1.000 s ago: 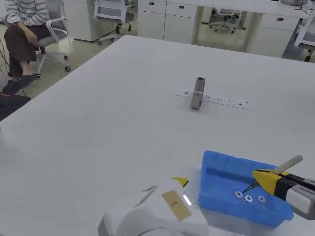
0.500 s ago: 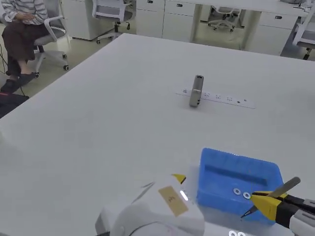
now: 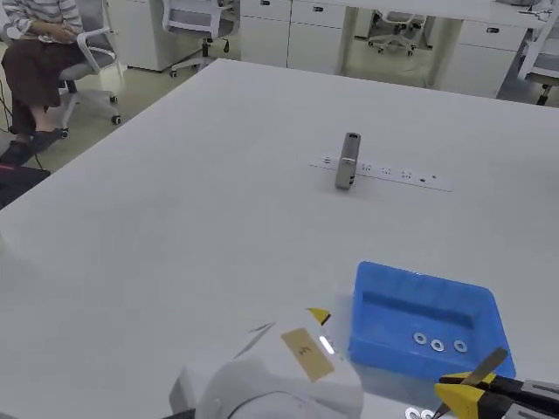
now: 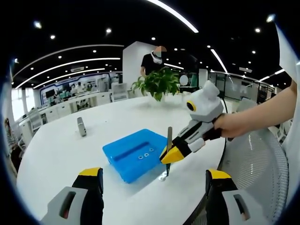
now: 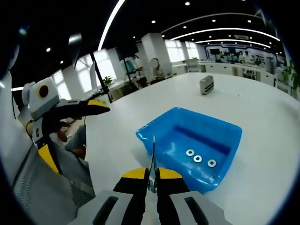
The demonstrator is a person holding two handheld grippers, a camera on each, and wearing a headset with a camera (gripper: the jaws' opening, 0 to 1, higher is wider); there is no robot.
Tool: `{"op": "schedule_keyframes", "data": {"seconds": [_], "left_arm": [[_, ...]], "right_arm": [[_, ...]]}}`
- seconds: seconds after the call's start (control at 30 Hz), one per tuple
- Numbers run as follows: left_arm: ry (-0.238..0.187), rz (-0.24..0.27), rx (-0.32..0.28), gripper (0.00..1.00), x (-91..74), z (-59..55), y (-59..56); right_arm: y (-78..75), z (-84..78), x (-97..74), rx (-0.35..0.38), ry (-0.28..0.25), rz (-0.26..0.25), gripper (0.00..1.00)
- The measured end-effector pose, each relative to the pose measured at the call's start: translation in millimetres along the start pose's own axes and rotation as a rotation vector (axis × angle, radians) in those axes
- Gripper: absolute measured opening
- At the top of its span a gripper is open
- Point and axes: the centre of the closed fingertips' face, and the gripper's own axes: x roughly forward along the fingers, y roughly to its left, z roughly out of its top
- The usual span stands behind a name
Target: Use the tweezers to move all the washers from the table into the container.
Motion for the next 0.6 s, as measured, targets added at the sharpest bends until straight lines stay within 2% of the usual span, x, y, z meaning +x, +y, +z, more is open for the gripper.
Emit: {"op": "schedule_keyframes", "data": {"seconds": [0.2, 0.33, 0.43, 0.5, 0.6], "left_arm": [[-0.001, 0.003, -0.004, 0.92, -0.2, 0.0, 0.6], [0.001, 0.002, 0.000, 0.92, -0.1, -0.1, 0.4], [0.002, 0.001, 0.000, 0.92, 0.0, -0.2, 0.2], [0.003, 0.000, 0.002, 0.92, 0.1, -0.5, 0.0], [0.004, 0.000, 0.001, 0.91, 0.2, -0.7, 0.0]], "right_arm": [[0.5, 0.8, 0.4, -0.027, 0.004, 0.007, 0.04], [1.4, 3.9, 0.7, -0.036, -0.014, 0.010, 0.04], [1.5, -2.2, 3.7, -0.062, 0.012, 0.009, 0.04], [2.8, 0.3, 4.4, -0.068, 0.000, 0.011, 0.04], [8.2, -1.2, 3.9, -0.137, 0.007, 0.025, 0.04]]}}
